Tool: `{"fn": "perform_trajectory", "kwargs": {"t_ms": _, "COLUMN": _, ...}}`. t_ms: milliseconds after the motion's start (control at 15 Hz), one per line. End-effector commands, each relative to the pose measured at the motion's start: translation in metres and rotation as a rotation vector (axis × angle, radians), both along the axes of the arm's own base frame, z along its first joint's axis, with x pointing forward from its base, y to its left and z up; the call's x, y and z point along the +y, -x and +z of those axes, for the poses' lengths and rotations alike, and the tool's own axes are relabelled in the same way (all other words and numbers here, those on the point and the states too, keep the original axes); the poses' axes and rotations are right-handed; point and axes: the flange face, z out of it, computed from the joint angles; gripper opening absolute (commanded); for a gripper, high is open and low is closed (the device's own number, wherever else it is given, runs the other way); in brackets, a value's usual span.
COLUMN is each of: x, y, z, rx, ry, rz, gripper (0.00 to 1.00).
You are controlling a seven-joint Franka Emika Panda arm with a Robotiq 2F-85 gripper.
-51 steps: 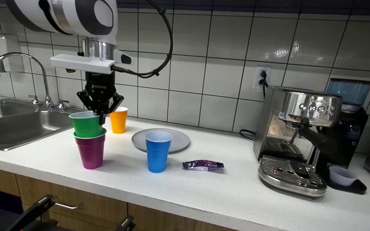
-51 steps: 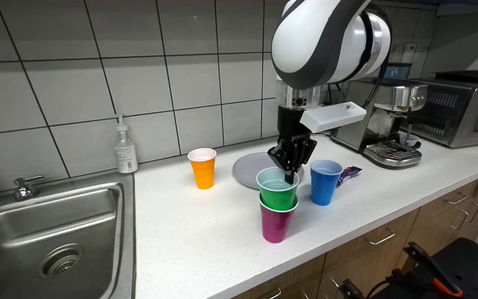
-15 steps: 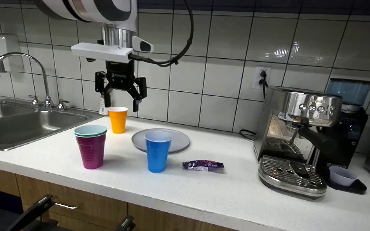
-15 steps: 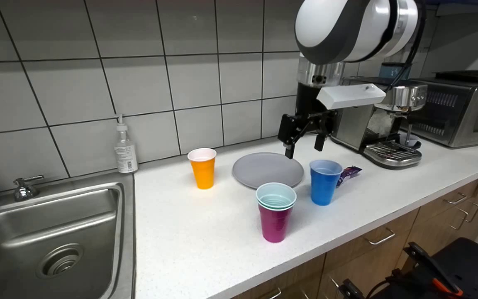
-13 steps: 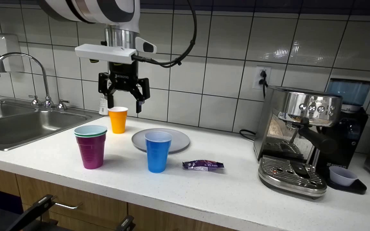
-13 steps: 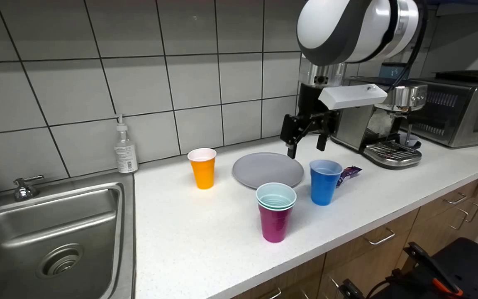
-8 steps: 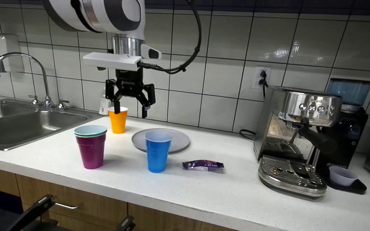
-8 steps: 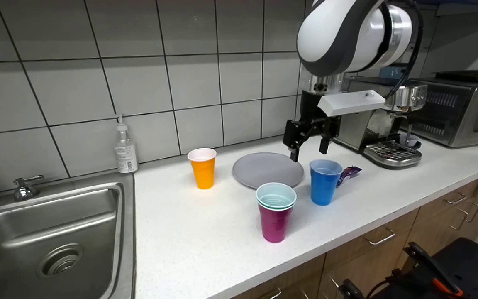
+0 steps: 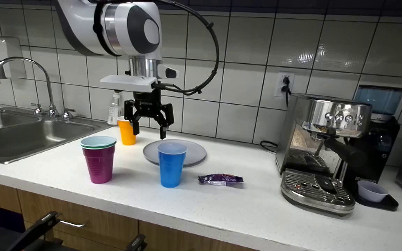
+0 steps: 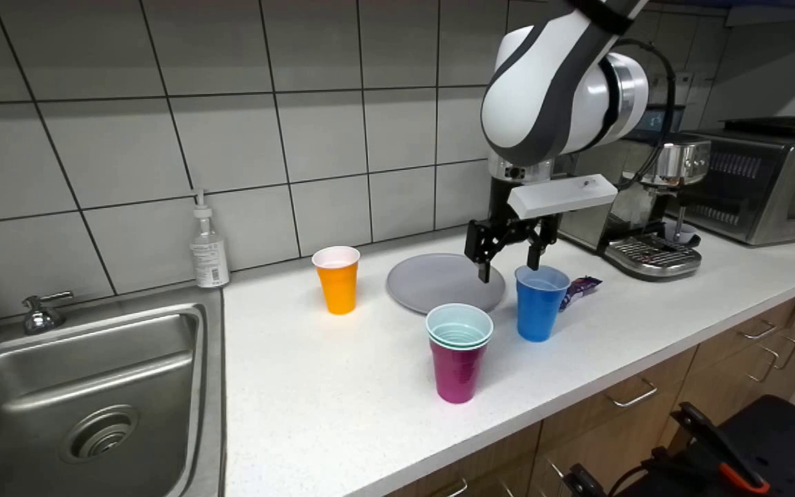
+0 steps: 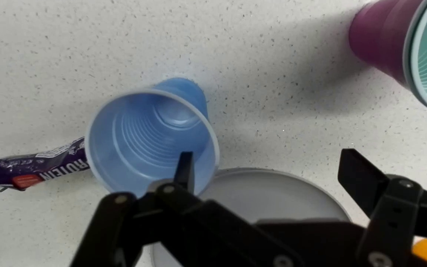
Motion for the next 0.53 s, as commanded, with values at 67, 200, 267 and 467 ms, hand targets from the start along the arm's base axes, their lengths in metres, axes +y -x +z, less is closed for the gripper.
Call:
{"fn": "perform_trajectory", "kwargs": {"t_ms": 67, "x": -0.0048, "y": -0.0156, "z": -0.0053, "rx": -0.002, "ry": 0.018, "rz": -0.05, "gripper": 1.0}}
{"fn": "perform_trajectory", "kwargs": {"t_ms": 200, "x": -0.0029, "y": -0.0085, "z": -0.0066, "rx": 0.009, "ry": 0.004, "rz": -0.032, "gripper": 1.0}}
{"fn": "perform_trajectory", "kwargs": {"t_ms": 267, "x": -0.0032, "y": -0.0095, "z": -0.0072, "rx": 0.01, "ry": 0.004, "rz": -0.034, "gripper": 1.0}}
{"fn": "perform_trajectory", "kwargs": {"t_ms": 467, "x": -0.0035, "y": -0.0106, "z": -0.0071, "rx": 0.009, "ry": 0.004, "rz": -0.036, "gripper": 1.0}}
